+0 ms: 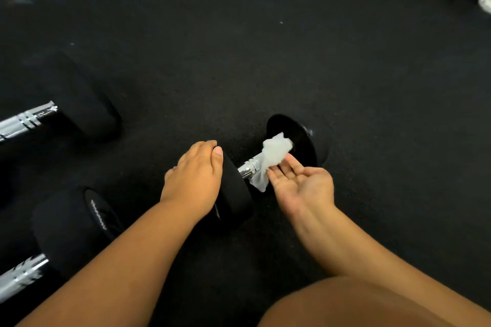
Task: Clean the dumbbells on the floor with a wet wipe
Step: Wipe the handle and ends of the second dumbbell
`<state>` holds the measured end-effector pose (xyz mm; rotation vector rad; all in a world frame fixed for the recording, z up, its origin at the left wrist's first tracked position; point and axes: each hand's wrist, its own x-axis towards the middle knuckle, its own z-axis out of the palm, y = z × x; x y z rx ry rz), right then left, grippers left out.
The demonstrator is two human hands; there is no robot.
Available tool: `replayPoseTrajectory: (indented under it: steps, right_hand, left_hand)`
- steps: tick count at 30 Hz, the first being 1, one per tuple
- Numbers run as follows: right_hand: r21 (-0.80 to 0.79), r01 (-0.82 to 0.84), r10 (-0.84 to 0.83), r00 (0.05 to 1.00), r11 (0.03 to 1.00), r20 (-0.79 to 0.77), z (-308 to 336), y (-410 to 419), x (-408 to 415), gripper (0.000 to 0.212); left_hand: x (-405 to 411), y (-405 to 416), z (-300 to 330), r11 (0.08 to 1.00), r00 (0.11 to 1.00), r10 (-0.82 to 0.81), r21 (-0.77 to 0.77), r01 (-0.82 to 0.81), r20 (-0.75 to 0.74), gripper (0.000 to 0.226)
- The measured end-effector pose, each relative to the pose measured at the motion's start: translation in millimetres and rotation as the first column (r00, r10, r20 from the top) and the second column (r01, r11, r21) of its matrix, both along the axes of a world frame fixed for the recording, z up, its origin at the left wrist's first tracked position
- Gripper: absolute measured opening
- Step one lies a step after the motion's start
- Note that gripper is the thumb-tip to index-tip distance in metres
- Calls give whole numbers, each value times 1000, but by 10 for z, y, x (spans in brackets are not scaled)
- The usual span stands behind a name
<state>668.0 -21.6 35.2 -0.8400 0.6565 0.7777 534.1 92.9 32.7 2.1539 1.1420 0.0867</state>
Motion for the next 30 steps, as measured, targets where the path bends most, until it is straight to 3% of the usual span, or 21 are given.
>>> replayPoseTrajectory:
  steps: [5, 10, 13, 16, 23, 30]
  right_hand:
    - [-199, -44, 74, 987, 979, 144, -224, 197, -126, 30]
    - [-233, -124, 146, 986, 964, 76, -463, 506, -59, 30]
    - [-216, -173, 176, 984, 961, -5, -509, 647, 0, 42]
    - [-211, -174, 167, 985, 962, -49, -516, 661, 49, 34]
    - [-52, -109, 111, 993, 993, 38, -519, 564, 16, 26]
    - [-409, -65, 169, 960, 910, 223, -534, 709, -84, 41]
  left_hand:
    - [6, -19, -9, 1000, 1000, 10, 5, -10, 17, 45]
    - [1, -70, -9, 1000, 1000, 15, 25, -16, 18, 45]
    - [4, -106, -11, 999, 1000, 18, 40, -18, 22, 45]
    - [10, -101, -21, 999, 999, 24, 41, -25, 27, 45]
    - [2, -84, -4, 1000, 1000, 13, 25, -14, 21, 46]
    - [-7, -97, 15, 1000, 1000, 4, 22, -5, 5, 46]
